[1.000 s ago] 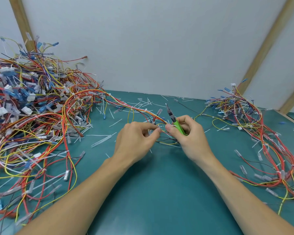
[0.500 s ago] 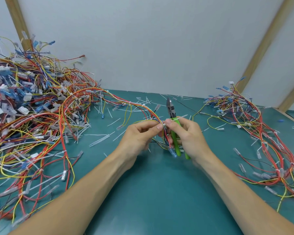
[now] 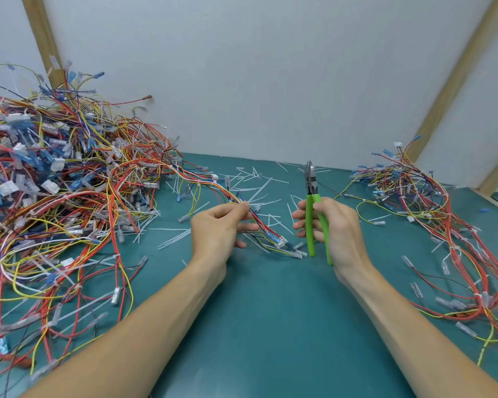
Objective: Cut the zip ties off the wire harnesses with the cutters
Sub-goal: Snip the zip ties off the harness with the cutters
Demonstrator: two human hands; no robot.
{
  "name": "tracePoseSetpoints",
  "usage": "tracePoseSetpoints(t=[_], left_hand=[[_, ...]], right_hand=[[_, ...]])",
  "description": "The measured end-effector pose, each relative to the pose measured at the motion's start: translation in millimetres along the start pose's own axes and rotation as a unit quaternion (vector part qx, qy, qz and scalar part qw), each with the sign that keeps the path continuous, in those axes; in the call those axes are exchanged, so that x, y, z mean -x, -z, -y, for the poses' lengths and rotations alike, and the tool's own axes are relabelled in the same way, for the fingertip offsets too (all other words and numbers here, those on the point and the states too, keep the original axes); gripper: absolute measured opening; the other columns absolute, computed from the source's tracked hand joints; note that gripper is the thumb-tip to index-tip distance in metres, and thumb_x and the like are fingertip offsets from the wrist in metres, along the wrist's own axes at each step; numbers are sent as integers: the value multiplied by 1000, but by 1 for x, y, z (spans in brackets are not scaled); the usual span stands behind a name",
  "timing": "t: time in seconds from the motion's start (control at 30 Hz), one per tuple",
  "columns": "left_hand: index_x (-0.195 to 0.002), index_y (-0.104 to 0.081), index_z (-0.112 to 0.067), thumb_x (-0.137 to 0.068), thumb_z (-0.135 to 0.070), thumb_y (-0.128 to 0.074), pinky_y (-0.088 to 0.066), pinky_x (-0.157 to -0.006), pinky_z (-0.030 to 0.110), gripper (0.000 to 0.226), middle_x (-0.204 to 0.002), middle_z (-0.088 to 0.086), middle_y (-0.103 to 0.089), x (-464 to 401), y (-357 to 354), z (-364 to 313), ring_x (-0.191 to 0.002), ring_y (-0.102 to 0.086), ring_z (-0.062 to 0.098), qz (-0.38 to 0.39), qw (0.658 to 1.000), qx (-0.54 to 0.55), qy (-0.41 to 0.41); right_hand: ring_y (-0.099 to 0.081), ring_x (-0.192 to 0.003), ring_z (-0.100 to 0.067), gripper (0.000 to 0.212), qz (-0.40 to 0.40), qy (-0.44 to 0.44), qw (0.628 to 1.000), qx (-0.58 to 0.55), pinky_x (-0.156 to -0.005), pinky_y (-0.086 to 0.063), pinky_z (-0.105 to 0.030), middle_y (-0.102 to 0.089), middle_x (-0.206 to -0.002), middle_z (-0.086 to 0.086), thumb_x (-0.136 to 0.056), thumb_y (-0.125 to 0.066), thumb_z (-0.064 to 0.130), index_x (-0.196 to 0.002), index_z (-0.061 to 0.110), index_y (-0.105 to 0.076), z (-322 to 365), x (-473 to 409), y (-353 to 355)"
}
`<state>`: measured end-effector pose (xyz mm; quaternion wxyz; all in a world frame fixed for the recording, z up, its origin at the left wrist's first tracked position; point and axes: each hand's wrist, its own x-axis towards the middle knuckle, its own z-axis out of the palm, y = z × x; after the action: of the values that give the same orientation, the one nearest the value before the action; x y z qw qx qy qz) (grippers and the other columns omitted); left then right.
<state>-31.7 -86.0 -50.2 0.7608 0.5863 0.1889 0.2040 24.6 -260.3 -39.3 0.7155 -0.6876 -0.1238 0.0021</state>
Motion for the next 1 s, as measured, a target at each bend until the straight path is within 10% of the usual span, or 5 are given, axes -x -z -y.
tracePoseSetpoints(t=[0.27,0.5,1.0], left_hand=[[-86,-72,-13,-96,-14,-65,-56,-54,19,12,-84,0,-78,-1,0,1,-82,-76,11,62,995,77,26],[-83,-75,-12,-93,-20,-71,-55,-52,21,13,-85,3,-78,-4,0,2,-84,-77,17,50,996,75,20],[-93,-72,-11,-97,-16,-66,-54,-52,19,8,-83,1,-77,-3,-1,4,-81,-77,13,68,996,61,13]], right_hand=[[-61,-91,1,9,42,116,950,286,-79,-43,-12,-70,-96,17,-102,-63,34,-109,29,-65,-8,6,2],[-65,-79,-12,26,6,154,895,418,-75,-53,-37,-70,-78,15,-86,-55,51,-92,32,-71,-2,8,6],[-65,-80,-4,31,-7,214,875,434,-72,-56,-35,-71,-86,21,-80,-58,56,-96,36,-74,2,11,3]])
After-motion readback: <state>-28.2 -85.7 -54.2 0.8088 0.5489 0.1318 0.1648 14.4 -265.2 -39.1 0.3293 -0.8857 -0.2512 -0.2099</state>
